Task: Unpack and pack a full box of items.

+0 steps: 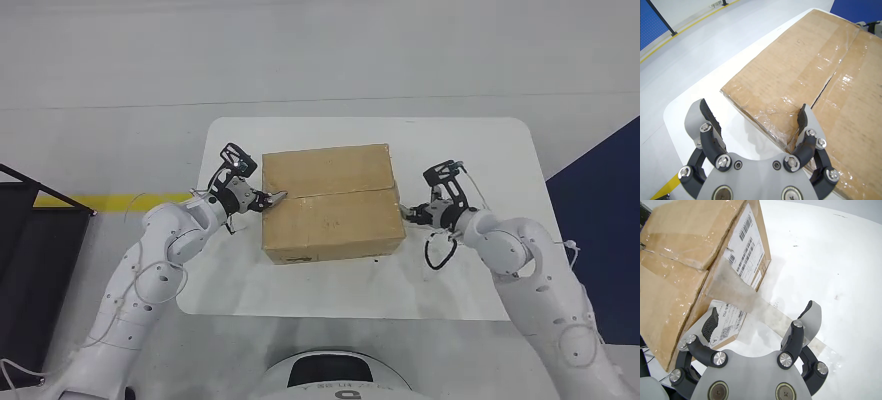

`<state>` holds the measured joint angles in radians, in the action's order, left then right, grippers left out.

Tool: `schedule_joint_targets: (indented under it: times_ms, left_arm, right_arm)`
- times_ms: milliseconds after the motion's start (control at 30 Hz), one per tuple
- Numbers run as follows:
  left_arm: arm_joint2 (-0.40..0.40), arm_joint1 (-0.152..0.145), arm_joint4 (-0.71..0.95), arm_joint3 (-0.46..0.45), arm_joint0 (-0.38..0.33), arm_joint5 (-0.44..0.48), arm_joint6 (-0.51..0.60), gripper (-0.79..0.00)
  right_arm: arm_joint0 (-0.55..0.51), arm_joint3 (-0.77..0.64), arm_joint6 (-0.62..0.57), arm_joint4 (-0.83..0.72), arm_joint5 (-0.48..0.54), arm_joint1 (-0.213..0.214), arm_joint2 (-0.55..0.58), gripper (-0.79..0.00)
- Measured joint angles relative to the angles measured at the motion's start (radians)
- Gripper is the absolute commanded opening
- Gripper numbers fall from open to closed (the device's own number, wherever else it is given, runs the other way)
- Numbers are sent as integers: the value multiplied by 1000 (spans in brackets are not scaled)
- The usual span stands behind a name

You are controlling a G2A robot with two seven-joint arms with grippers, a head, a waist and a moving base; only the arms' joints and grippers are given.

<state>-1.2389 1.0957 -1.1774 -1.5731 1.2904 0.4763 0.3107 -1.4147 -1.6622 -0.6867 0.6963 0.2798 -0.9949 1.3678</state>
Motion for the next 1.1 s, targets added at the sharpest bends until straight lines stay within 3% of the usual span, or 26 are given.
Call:
schedule_joint_targets:
  times_ms: [333, 700, 833, 1100]
  left_arm:
    - [0, 0, 0, 0, 0, 0, 0, 0]
    - [0, 0, 0, 0, 0, 0, 0, 0]
    - [0, 0, 0, 0, 0, 0, 0, 0]
    - [0, 0, 0, 0, 0, 0, 0, 0]
  right_arm:
    - [100, 146, 82, -100, 0, -20, -44, 0]
    - [124, 182, 198, -41, -98, -35, -76, 0]
    - [100, 171, 240, -83, -87, -33, -37, 0]
    - [-41, 106, 305, -253, -1, -13, 158, 0]
